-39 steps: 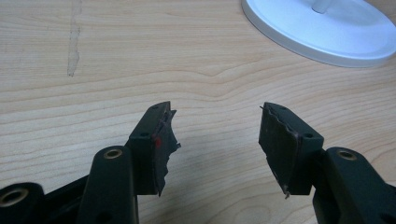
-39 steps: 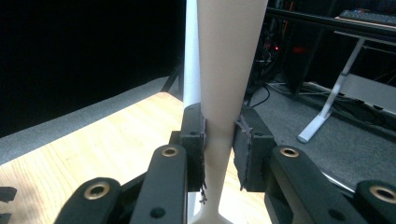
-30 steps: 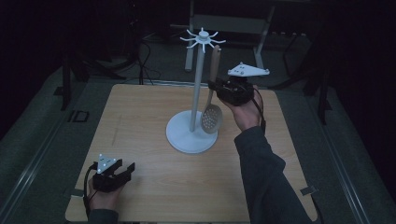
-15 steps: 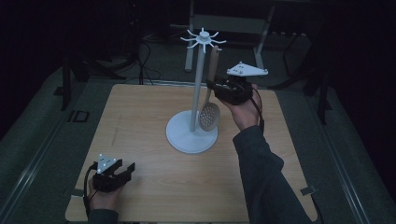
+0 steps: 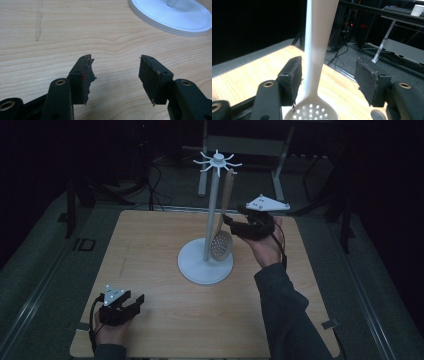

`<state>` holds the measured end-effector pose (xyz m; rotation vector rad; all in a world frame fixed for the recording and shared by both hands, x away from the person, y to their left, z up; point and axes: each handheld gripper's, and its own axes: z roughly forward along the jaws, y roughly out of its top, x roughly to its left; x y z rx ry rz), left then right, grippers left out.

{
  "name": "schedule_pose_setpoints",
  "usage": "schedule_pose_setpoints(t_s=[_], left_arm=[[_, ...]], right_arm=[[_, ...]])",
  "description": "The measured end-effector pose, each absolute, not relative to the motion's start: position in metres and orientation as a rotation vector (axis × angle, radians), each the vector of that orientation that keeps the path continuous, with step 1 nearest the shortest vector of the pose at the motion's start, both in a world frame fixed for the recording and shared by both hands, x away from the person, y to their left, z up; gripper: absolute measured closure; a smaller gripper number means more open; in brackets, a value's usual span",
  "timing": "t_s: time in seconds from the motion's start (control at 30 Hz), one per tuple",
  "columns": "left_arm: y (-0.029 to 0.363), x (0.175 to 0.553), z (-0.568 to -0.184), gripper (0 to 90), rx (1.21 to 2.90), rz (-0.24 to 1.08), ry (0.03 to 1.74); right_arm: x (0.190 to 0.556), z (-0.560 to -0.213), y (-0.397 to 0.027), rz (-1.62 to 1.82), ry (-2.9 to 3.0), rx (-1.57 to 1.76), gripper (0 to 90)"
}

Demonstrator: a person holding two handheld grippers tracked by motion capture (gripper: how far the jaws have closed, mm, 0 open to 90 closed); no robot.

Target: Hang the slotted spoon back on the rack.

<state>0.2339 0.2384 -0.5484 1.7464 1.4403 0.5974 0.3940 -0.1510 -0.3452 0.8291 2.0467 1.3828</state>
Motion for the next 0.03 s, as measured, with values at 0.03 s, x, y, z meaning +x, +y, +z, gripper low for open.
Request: schedule_pose_setpoints(t_s=[0.03], left_arm=[[0.2385,0.2337,-0.5484,44.4,1.745,0.598,1.441]], right_arm=[[0.3917,-0.3499,-0.1527,1.371,2.053,0.831,36.4]])
